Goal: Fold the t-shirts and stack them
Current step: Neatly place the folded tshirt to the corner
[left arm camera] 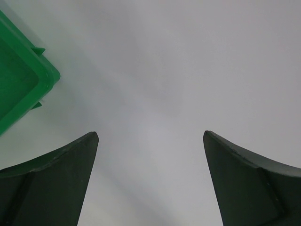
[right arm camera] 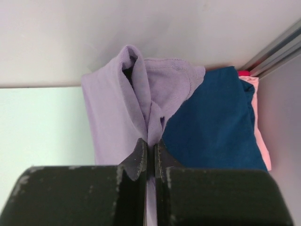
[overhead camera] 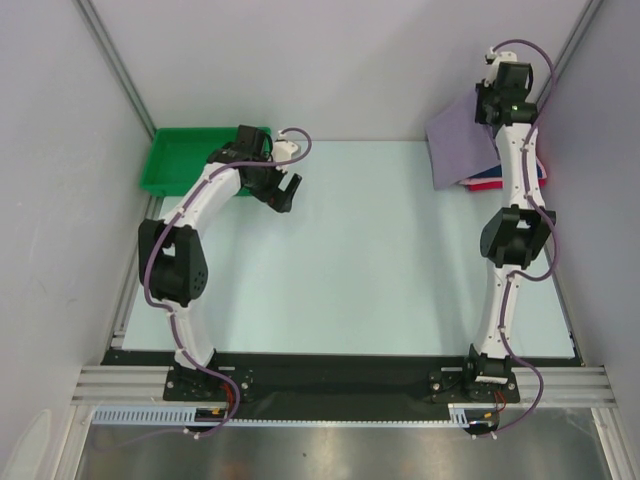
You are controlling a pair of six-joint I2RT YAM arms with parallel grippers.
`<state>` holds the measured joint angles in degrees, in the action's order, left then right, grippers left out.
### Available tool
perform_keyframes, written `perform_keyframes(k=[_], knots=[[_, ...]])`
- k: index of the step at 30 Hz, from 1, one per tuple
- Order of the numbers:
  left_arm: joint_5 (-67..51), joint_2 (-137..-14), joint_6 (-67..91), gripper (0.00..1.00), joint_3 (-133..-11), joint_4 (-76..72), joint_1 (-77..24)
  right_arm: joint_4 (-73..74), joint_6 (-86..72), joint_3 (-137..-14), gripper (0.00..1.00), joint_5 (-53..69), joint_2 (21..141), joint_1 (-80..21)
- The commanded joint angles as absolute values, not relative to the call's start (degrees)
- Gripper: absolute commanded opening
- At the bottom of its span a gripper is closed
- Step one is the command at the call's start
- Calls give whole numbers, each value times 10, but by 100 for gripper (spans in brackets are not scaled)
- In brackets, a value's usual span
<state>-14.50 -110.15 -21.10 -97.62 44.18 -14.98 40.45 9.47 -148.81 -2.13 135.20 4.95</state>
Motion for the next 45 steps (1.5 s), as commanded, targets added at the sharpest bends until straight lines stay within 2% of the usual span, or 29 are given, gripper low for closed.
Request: perform_keyframes(k=[1, 18, 33, 45], knots=[[-139, -1104, -219, 100, -996, 442, -149, 365, 87, -1532, 0, -5, 1284, 67], [-120, -1103, -220, 100, -983, 439, -148, 342, 31, -1535, 0, 120, 1288, 132], [-109, -1093, -236, 100, -1000, 477, -149, 253, 49, -1522, 0, 201, 1373, 198], [-97, -1110, -244, 100, -1059, 528, -149, 143, 80, -1520, 0, 192, 1440, 218]])
